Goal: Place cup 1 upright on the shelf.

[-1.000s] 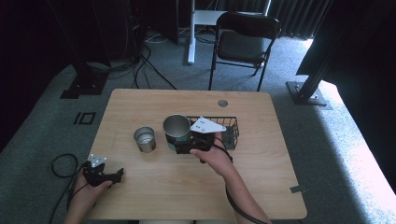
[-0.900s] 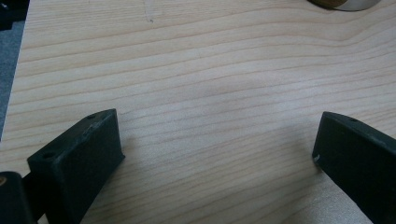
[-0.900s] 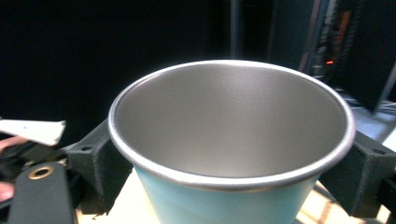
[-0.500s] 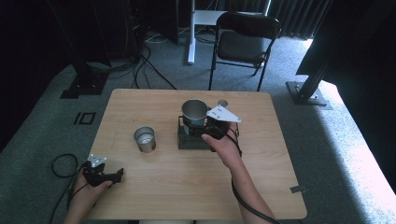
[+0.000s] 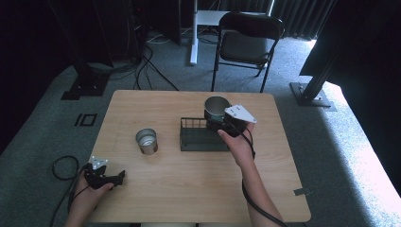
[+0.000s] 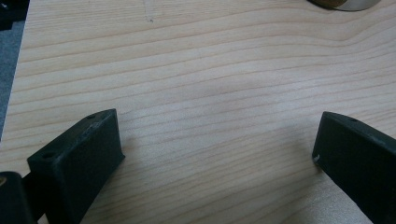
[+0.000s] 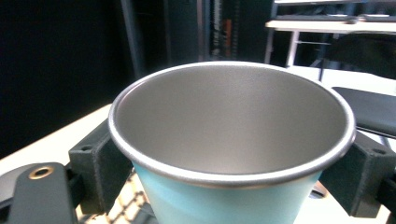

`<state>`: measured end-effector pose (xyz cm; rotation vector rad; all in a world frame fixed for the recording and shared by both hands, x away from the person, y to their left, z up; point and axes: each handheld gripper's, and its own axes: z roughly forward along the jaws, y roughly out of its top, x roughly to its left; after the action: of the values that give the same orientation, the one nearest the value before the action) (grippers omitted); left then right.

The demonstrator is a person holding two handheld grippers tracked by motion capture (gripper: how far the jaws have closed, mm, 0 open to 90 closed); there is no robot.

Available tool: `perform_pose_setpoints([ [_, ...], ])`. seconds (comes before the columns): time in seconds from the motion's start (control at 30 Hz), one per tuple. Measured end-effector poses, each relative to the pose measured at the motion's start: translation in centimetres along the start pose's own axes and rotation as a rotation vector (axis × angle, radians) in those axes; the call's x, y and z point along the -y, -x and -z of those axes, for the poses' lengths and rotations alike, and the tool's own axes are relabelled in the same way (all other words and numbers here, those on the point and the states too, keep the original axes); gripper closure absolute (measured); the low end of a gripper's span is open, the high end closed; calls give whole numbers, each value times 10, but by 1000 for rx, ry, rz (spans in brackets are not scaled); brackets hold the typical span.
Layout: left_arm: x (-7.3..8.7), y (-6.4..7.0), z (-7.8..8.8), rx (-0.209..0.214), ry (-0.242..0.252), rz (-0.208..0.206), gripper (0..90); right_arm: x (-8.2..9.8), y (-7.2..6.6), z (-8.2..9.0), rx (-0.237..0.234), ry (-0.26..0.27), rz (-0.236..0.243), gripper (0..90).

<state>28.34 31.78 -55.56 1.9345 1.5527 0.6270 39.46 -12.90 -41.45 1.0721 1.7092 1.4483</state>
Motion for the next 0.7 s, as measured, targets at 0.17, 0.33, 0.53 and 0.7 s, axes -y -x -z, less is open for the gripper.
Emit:
perform_pose_setpoints([
  [0.17,0,0,0,0,-1,-2,19,4,9,0,38,-5,-19,128],
  [0.33,0,0,0,0,0,1,19,11,18,0,86,-17,-28,128],
  [0.53,0,0,0,-1,-1,-2,19,21,27,-1,126,-31,-50,128],
  [0.7,0,0,0,0,-1,0,19,31,32,-4,140,-54,-59,128],
])
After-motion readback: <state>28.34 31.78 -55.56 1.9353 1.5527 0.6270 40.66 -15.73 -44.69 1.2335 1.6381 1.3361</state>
